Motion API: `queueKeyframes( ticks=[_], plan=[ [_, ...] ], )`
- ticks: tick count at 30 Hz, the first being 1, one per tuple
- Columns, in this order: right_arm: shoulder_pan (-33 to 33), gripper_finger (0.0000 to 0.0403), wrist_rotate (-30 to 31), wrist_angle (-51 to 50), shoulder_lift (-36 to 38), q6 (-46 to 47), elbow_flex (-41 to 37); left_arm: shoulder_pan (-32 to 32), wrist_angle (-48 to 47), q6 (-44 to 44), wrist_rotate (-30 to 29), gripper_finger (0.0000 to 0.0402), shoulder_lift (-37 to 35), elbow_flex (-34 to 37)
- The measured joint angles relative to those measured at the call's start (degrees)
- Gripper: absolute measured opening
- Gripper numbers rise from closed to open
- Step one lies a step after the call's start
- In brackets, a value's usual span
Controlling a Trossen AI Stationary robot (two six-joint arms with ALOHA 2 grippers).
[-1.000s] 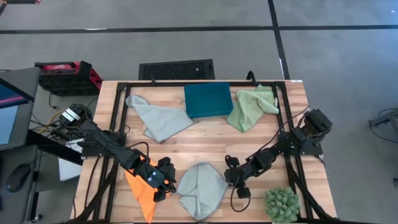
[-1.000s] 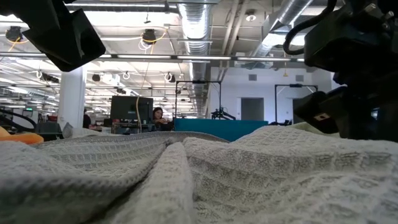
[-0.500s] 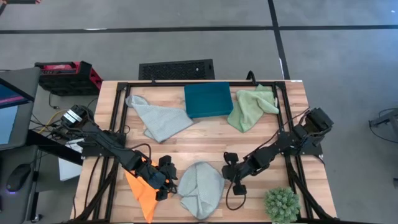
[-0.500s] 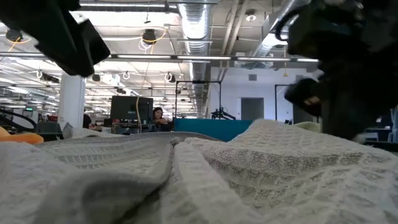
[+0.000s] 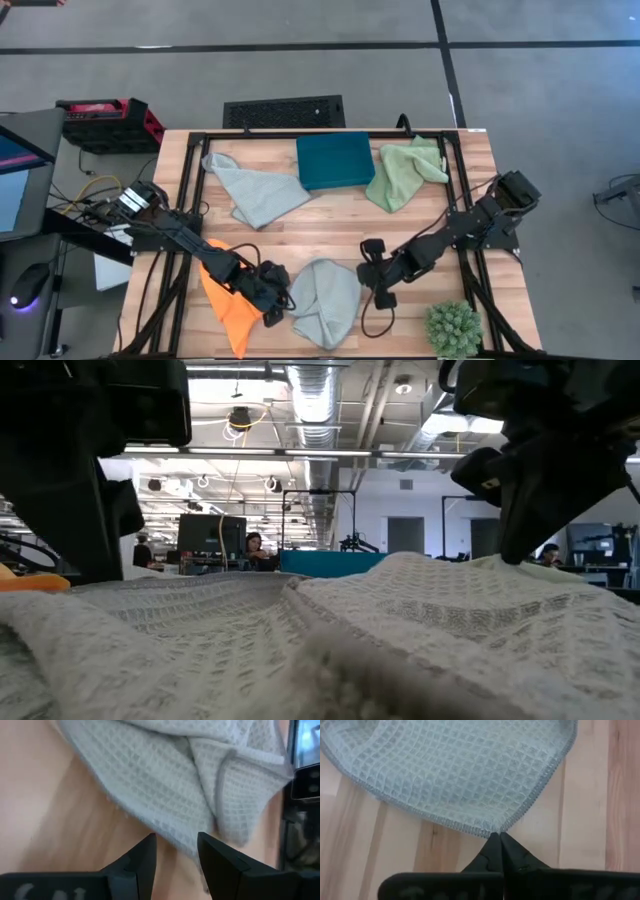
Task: Fold microfiber towels
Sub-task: Fold the bottom left gray microfiber cloth
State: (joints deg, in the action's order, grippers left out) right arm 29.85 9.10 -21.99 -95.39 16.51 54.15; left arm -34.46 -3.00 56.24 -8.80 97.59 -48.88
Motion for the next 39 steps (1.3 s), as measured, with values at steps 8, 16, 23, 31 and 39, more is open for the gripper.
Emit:
queueKeyframes(
  ticks=[8,16,23,31,39],
  plan=[
    [0.0,0.0001,0.0,0.6,0.0,0.0,0.0,-0.7,-1.6,9.8,0.8,0.0135,1.5,0.1],
    [0.0,0.0001,0.0,1.0,0.0,0.0,0.0,-0.5,4.5,10.7,4.3,0.0135,4.3,0.0],
    [0.0,0.0001,0.0,1.0,0.0,0.0,0.0,-0.6,7.0,10.2,6.7,0.0135,4.4,0.0],
    [0.0,0.0001,0.0,1.3,0.0,0.0,0.0,0.2,6.9,10.5,6.1,0.0125,5.5,0.0],
    [0.0,0.0001,0.4,0.5,0.1,0.0,0.0,0.4,6.6,9.8,2.5,0.0009,5.3,0.0]
  ],
)
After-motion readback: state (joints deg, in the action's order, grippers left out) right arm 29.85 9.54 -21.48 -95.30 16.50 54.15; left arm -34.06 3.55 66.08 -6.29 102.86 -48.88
